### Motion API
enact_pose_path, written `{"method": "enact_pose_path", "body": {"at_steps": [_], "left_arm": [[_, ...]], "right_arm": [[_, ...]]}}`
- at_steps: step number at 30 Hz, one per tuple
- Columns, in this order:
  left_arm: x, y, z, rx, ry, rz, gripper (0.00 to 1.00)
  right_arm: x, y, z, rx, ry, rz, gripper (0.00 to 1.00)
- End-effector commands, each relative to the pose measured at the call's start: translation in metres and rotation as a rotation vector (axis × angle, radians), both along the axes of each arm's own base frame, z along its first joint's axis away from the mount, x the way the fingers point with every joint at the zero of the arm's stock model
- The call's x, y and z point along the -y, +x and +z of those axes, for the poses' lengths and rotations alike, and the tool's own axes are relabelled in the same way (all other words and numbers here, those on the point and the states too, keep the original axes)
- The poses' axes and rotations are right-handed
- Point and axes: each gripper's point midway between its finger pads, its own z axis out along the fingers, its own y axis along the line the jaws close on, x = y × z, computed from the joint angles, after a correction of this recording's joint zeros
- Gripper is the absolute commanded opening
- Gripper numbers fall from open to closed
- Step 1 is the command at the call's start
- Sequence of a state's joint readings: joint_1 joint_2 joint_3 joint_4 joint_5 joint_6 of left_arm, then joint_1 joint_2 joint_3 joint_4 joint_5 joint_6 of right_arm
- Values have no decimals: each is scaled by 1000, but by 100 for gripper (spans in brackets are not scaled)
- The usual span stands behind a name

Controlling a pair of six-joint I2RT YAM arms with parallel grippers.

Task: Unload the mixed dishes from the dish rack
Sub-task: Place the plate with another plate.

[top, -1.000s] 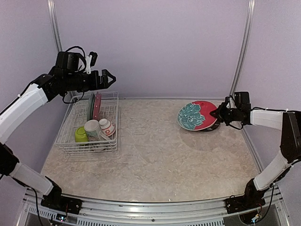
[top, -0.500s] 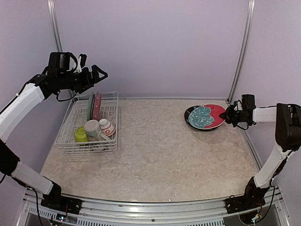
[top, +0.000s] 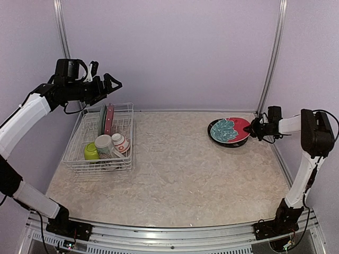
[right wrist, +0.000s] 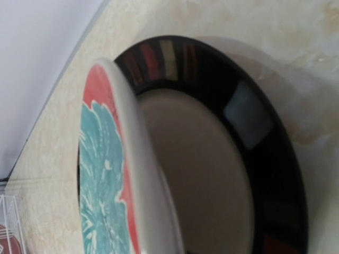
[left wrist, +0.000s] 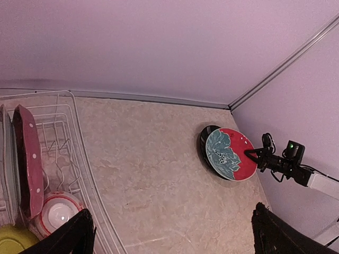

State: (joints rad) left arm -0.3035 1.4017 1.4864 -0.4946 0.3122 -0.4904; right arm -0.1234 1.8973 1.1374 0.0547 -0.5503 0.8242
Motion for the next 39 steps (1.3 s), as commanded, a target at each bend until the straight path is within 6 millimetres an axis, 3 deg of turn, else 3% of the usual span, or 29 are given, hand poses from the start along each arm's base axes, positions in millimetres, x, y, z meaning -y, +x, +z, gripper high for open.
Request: {"method": "enact_pose_path", "body": {"at_steps": [1,16,39], "left_arm": [[3,4,-6,-22,-9,-16,99],[8,6,-9,-42,-24,-50,99],[6,5,-5,-46,-44,-65,99]], "right_arm": [[-3,28,46,172,40,50,0],[2,30,3,82,-16,53,15],[9,22,-13,-69,-403,75,66]]}}
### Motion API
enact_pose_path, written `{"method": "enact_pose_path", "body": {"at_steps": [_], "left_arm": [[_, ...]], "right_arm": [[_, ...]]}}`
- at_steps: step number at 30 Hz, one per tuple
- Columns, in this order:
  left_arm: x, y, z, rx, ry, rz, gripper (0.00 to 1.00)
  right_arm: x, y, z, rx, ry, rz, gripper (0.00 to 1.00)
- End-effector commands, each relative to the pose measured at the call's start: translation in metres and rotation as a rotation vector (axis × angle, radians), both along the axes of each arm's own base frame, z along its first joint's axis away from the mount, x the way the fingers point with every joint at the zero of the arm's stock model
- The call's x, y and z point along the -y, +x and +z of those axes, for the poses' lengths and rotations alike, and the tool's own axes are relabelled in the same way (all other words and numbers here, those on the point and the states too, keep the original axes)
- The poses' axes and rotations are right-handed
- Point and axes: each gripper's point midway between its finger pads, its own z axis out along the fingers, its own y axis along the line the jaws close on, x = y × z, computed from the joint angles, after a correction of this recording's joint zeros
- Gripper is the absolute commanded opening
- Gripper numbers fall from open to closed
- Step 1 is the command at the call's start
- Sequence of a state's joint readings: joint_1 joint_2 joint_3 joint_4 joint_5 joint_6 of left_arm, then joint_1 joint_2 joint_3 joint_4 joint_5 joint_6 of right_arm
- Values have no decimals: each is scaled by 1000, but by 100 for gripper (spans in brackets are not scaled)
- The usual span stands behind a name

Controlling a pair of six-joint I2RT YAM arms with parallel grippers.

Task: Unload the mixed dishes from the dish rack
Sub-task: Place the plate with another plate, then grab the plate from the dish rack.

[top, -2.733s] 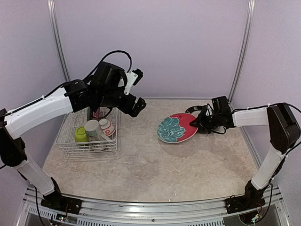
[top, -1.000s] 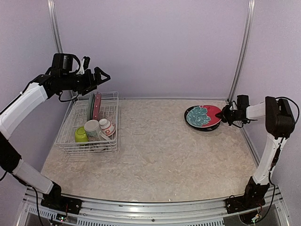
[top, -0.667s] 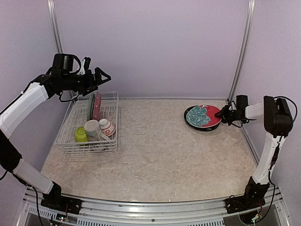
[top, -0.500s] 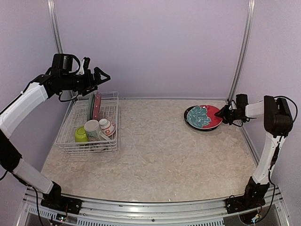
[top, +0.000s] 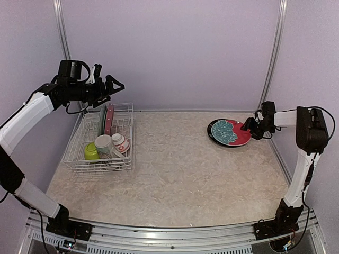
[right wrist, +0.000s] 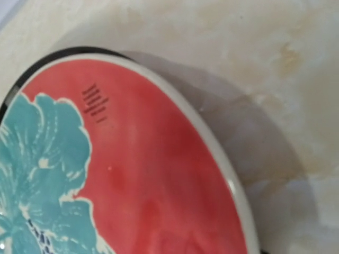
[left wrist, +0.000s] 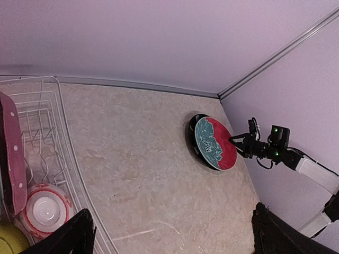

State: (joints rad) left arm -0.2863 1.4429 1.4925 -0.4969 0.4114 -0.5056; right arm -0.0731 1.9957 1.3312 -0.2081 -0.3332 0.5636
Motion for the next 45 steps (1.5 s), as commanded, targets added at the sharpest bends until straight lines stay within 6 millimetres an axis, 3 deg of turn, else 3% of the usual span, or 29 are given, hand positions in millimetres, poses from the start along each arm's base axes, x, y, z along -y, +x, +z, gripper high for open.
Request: {"method": "enact_pose_path", "body": {"at_steps": [1,11,13,17,21,26,32,37,45], "left_arm": [[-4,2,8,11,-4,2,99],[-13,6,9,10,2,31,99],[-17,7,9,10,7,46,99],[-26,10,10,13,9,71,99],[-42,15,11,15,11,111,99],[-71,25,8,-16,1,189,99],[-106,39,-3,-87,-23,267,96],[-116,48,-21,-164,6,280,90],[-123,65,-60,-263,83,294,86]], "right_arm": [[-1,9,13,14,-104,16,68],[-10,28,13,0,-184,44,82],[-24,29,12,-8,-200,74,85],[-22,27,7,-46,-264,66,90],[-10,22,14,-60,-328,39,92],[-2,6,38,-57,-414,20,95],[-19,-30,51,-52,-462,74,100],[-30,-61,63,-20,-490,115,100],[-35,-87,113,173,-498,132,100]]}}
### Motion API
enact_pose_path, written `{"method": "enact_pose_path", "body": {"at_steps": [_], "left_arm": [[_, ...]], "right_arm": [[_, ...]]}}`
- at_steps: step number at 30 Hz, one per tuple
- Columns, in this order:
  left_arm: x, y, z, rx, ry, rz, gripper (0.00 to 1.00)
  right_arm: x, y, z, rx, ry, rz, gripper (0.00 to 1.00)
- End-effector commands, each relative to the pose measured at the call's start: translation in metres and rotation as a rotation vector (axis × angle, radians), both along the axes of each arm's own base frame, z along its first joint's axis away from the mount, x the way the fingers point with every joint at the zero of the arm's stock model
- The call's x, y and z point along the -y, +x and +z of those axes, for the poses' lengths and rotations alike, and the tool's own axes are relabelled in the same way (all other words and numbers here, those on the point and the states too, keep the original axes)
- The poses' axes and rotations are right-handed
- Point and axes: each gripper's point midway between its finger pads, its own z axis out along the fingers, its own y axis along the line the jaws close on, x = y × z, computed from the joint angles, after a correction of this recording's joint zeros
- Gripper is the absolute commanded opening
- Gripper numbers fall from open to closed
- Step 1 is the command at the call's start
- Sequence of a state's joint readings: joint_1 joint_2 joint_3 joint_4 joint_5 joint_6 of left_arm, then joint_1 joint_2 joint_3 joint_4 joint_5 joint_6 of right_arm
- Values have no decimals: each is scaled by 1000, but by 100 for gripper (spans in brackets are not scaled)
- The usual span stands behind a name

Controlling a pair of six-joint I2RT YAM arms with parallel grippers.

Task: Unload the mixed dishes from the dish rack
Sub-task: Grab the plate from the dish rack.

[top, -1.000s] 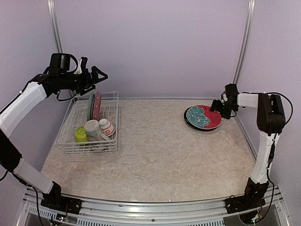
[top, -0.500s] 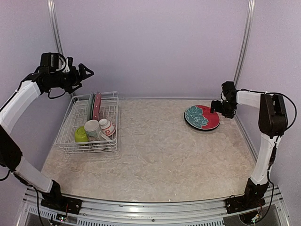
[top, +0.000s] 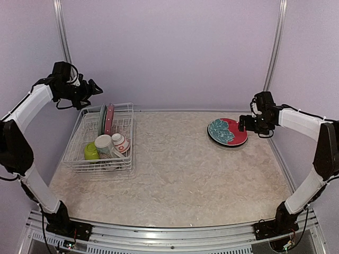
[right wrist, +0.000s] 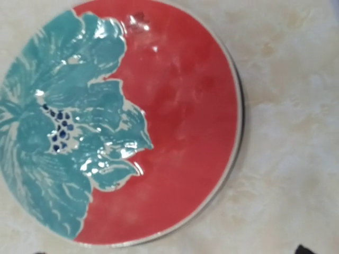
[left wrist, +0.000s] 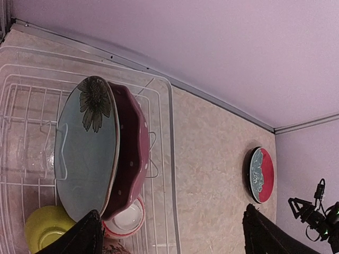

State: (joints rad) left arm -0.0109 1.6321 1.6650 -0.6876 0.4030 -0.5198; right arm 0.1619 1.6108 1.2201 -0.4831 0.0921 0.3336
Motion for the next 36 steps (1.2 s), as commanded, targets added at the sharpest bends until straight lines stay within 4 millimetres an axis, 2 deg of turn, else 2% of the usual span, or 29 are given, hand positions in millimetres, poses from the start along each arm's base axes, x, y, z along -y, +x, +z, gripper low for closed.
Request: {"method": "enact_pose_path", "body": {"at_steps": [1,5,7,13,17,21,36], "left_arm": [[-8,5,-24,-78,61,5,85],[-14,12,-41,-112,110,11,77],[-16,14,-49,-132,125,10,74],[-19,22,-72,-185,164,-6,65],[-21,25,-82,-202,189,-12,59],[-17,27,-89,-220,194,-28,55],[-9,40,-127,-264,317,-117,38]], "right_arm": [[2,-11,37,157,-19,29,100],[11,-23,61,305,-15,-13,100],[11,-29,64,322,37,-6,100],[-12,-30,52,235,151,140,100],[-9,-34,49,237,149,125,100],[-14,-37,46,228,170,146,100],[-26,-33,37,219,242,169,100]]}}
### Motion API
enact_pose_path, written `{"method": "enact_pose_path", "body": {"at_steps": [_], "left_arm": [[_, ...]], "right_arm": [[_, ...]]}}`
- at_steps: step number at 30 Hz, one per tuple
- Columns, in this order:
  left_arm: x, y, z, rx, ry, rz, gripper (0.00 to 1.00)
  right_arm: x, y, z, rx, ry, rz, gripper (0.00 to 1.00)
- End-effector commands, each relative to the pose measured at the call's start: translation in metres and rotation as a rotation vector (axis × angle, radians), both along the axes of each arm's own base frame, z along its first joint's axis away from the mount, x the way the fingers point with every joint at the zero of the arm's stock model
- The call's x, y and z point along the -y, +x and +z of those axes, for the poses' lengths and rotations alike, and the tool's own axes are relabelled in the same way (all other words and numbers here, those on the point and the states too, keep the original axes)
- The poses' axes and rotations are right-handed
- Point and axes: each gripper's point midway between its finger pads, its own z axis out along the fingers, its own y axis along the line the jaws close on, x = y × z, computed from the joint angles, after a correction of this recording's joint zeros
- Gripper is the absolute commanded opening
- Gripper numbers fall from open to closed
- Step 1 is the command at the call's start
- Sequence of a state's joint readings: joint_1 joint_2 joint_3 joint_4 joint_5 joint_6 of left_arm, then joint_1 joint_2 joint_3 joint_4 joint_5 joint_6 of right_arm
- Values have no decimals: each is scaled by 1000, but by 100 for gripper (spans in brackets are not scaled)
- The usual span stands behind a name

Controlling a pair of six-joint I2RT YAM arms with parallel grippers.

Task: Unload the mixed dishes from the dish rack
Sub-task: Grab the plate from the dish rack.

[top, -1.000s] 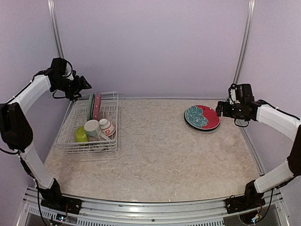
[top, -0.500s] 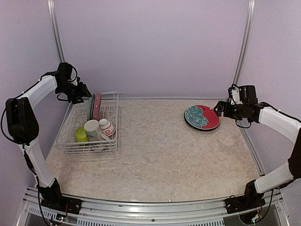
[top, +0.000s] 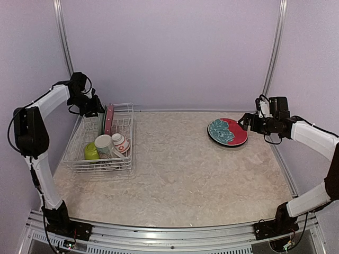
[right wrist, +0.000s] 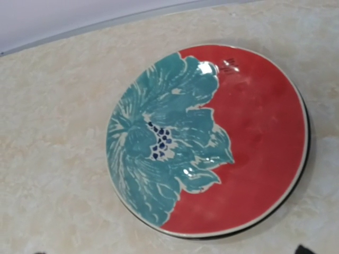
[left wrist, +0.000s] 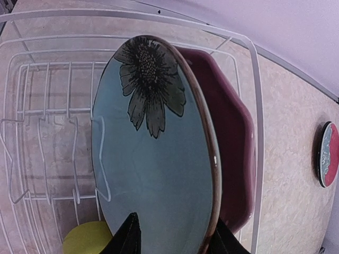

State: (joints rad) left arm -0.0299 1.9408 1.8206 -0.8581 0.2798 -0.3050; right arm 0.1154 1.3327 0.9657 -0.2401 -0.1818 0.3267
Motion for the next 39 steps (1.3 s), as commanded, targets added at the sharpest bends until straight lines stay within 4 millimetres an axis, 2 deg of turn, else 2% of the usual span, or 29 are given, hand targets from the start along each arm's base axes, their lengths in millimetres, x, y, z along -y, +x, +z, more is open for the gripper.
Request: {"method": "enact_pose_path", "body": {"at_steps": [1,8,13,23,34,39], "left_arm": [[4,5,-15,-18,92,-57,38],[6,10,-29,-47,130,-79,30],[1,9,-26,-40,153,-74,23],[1,5,-4,-3,146,-80,5],[-1,-3,30,62,113,-78,0],[-8,-4,43,86,70,-68,0]], "right_arm": [[-4,0,-12,-21,25,14,100],[-3,-3,-15,-28,20,13,100],[-3,-4,-21,-37,26,11,100],[-4,-3,-25,-49,38,7,100],[-7,-1,-23,-52,43,9,100],[-9,1,-23,-54,43,10,100]]}}
